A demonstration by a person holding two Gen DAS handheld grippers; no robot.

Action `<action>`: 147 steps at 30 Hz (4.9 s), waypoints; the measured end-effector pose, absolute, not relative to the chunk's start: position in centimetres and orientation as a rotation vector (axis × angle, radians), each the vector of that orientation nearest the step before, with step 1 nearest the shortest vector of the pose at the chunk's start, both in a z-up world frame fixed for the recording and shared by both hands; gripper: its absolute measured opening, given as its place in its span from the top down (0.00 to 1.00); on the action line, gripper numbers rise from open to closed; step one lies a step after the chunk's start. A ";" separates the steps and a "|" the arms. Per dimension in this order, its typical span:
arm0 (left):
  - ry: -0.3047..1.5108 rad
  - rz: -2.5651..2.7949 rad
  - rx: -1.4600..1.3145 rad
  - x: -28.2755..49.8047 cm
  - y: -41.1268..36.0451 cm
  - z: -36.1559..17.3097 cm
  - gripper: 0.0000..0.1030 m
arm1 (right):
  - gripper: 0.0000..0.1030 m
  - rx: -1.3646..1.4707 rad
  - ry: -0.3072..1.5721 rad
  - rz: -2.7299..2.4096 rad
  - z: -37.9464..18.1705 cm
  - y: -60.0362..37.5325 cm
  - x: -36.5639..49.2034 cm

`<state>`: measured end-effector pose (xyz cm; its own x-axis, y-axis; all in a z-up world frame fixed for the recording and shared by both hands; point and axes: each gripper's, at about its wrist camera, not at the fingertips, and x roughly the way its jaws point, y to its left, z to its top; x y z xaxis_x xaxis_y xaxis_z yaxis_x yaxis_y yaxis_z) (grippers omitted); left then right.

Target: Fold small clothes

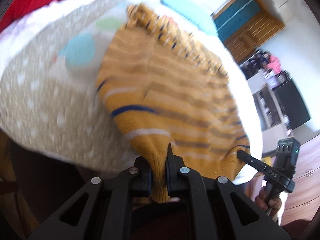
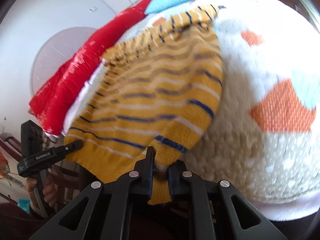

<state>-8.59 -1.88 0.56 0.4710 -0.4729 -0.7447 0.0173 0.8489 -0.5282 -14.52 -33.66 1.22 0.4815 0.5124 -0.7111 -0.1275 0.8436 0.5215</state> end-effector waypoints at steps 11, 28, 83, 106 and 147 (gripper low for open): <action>0.790 -0.312 -0.423 3.7 -1.9 10.3 0.91 | 0.89 0.409 0.761 0.437 10.7 -33.5 -2.8; 0.965 -0.246 -0.540 24.7 -1.8 2.4 0.63 | 0.47 0.729 0.914 0.367 4.1 -38.1 19.0; 1.000 -0.014 -0.526 19.9 9.1 2.5 0.30 | 0.59 0.344 0.844 0.099 7.7 -39.7 15.9; 0.846 0.111 -0.151 7.0 2.6 4.4 0.16 | 0.55 0.199 0.915 -0.018 3.6 -39.0 5.5; 0.860 0.414 -0.168 -4.3 6.8 3.1 0.04 | 0.42 -0.349 0.945 0.381 0.3 -10.7 3.2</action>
